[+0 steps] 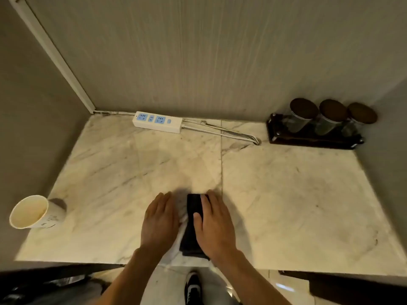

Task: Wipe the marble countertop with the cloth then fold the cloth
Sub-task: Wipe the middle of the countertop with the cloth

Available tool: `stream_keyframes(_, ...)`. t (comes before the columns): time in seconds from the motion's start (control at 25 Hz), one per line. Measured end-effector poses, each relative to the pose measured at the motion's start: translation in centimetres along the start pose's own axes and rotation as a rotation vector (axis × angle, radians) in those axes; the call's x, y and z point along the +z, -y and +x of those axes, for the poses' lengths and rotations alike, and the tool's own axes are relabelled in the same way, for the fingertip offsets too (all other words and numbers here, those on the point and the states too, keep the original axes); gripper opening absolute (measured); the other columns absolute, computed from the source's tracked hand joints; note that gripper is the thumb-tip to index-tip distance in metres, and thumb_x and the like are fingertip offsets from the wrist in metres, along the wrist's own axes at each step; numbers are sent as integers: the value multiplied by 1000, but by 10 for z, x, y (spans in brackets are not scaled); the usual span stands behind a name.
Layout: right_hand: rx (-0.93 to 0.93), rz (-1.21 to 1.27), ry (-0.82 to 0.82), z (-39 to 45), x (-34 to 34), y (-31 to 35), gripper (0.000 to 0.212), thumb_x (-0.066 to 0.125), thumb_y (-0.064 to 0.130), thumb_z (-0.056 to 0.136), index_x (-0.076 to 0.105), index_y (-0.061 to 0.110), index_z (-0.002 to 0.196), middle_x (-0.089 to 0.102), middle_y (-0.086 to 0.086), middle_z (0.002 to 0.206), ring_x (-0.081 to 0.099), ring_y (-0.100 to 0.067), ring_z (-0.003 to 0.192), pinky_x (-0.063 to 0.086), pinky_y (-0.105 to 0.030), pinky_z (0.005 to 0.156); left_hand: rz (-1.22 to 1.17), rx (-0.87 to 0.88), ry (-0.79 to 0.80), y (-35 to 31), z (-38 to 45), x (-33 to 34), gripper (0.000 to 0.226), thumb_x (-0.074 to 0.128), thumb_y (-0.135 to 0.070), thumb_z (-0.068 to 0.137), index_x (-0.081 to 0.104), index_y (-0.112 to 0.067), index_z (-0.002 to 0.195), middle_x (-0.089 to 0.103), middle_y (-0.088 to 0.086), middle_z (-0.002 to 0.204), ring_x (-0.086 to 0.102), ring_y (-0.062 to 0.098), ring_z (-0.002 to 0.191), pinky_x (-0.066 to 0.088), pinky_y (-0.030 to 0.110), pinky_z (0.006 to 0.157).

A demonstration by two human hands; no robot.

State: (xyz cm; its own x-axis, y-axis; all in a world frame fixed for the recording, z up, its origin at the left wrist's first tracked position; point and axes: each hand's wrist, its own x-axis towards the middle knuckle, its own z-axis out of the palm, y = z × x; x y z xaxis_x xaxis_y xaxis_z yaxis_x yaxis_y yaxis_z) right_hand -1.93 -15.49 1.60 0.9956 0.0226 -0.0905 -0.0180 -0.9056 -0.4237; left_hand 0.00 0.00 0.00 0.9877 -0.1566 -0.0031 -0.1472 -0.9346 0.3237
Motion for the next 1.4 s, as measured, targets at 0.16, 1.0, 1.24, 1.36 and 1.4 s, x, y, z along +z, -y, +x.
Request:
stream_keyframes(0.16, 38, -29, -15, 7, 26, 20, 62, 47, 36, 94, 30, 7, 146, 29, -14, 154, 22, -32, 143, 15, -45, 117, 59, -24, 11, 8, -4, 14, 54, 39, -33, 88, 55, 1, 127, 57, 22, 130, 50, 38, 125, 35, 50, 104)
stream_keyframes(1.0, -97, -177, -12, -40, 34, -38, 63, 36, 41, 94, 25, 12, 149, 20, -5, 157, 17, -23, 145, 15, -39, 112, 36, 3, 52, -31, -7, 35, 49, 45, -14, 93, 41, -4, 140, 42, 18, 147, 32, 32, 139, 22, 50, 114)
stream_keyframes(1.24, -385, -229, 133, -32, 13, -84, 65, 39, 39, 97, 13, 15, 152, 11, -2, 160, 5, -17, 147, 14, -38, 119, 33, 20, 81, -50, -4, 40, 53, 37, -14, 90, 36, -3, 142, 37, 18, 149, 30, 31, 140, 21, 50, 115)
stream_keyframes(1.36, -466, -255, 211, -19, 1, -100, 64, 38, 38, 98, 11, 16, 152, 8, -2, 160, 0, -16, 147, 11, -40, 119, 14, 41, 54, -55, 1, 41, 54, 31, -18, 89, 40, -1, 139, 43, 20, 145, 37, 34, 136, 26, 52, 112)
stream_keyframes(1.4, -474, -259, 228, -14, -3, -104, 63, 37, 38, 99, 11, 16, 152, 7, -1, 160, -1, -16, 147, 10, -41, 119, 10, 53, 45, -57, 3, 42, 52, 34, -17, 89, 42, -1, 138, 44, 20, 144, 38, 35, 135, 26, 52, 111)
